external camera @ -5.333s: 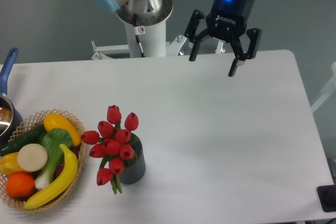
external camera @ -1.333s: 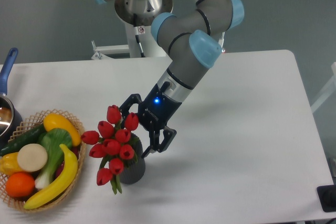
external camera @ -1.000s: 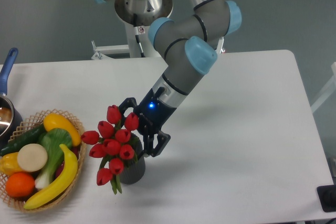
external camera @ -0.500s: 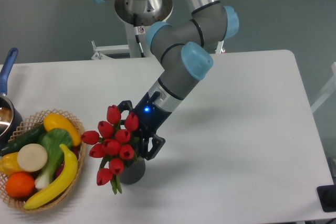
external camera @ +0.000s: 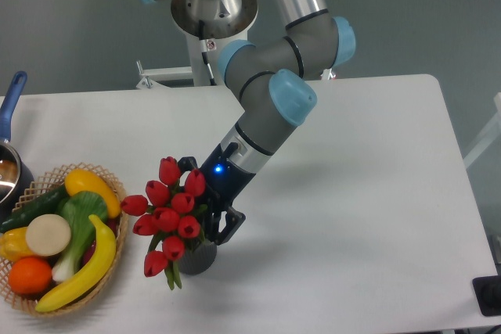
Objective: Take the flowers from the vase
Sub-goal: 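Close the gripper on the tulip stems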
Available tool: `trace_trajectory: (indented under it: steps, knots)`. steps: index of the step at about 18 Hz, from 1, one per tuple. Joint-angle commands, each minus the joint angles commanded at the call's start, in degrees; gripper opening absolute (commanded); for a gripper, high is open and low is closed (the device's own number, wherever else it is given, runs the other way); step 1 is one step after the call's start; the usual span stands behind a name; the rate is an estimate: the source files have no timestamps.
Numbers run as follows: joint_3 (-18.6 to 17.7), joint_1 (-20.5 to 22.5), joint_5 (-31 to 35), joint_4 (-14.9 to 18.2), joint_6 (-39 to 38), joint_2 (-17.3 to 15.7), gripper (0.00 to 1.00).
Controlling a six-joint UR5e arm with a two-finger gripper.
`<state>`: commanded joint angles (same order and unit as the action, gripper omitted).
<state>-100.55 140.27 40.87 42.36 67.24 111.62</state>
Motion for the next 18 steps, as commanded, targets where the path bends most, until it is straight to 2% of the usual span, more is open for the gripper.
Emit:
trace_trajectory:
  steps: [3, 5, 11, 18]
  knots:
    - [0.00, 0.09, -0.26, 0.00, 0.00, -0.18, 0.63]
    - [-0.09, 0.09, -0.26, 0.00, 0.00, -0.18, 0.60]
    - [-0.35, 0.18, -0.79, -0.09, 0.09, -0.35, 0.56]
    - [-0.70, 0.53, -2.28, -0.09, 0.35, -0.53, 0.55]
